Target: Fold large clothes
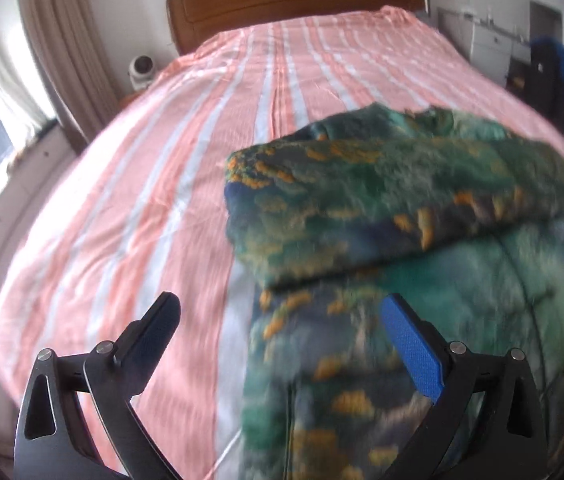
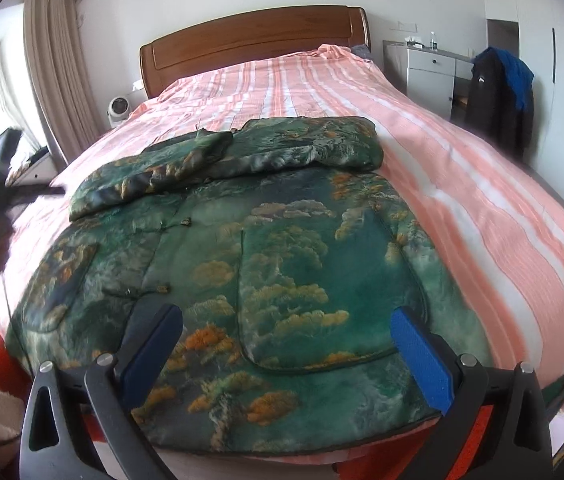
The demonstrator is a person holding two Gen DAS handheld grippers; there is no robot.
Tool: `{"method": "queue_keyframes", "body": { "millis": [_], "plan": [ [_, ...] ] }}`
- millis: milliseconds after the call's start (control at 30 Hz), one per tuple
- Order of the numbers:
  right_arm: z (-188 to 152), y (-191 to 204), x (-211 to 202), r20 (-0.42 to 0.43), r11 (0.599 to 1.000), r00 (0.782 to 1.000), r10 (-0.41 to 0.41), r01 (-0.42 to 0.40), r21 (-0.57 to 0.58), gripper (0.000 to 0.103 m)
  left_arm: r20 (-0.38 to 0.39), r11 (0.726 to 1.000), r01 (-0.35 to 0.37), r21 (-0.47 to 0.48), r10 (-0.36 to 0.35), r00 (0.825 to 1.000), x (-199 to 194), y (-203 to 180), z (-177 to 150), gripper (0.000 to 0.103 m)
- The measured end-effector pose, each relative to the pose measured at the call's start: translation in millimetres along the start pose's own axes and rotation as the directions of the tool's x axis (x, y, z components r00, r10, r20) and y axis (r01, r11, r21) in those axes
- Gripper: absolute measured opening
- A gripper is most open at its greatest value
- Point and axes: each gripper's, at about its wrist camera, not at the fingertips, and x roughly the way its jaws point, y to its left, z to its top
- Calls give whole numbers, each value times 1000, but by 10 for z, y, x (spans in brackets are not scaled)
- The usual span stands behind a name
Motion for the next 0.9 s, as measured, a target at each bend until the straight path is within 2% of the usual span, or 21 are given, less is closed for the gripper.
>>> {"method": "queue_keyframes", "body": {
  "millis": [100,367,767,900],
  "plan": [
    [48,132,-50,16,1000,1000,7,-6,-23,102,8,999,-39,29,39,999,-214,-56,-194,101],
    [2,351,-268,42,997,999,9,-6,-75,102,40,999,-27,35,25,999,-616,-145,-393,101],
    [-76,371,-344,43,996,999,8,-4,-92,102,40,998,-45,43,44,998,-672,-191,-486,101],
    [-122,407,-304,20,995,1000,10,-8,-95,102,7,1000,11,2,-11,1000,-638,-46,-633,101]
  ]
}}
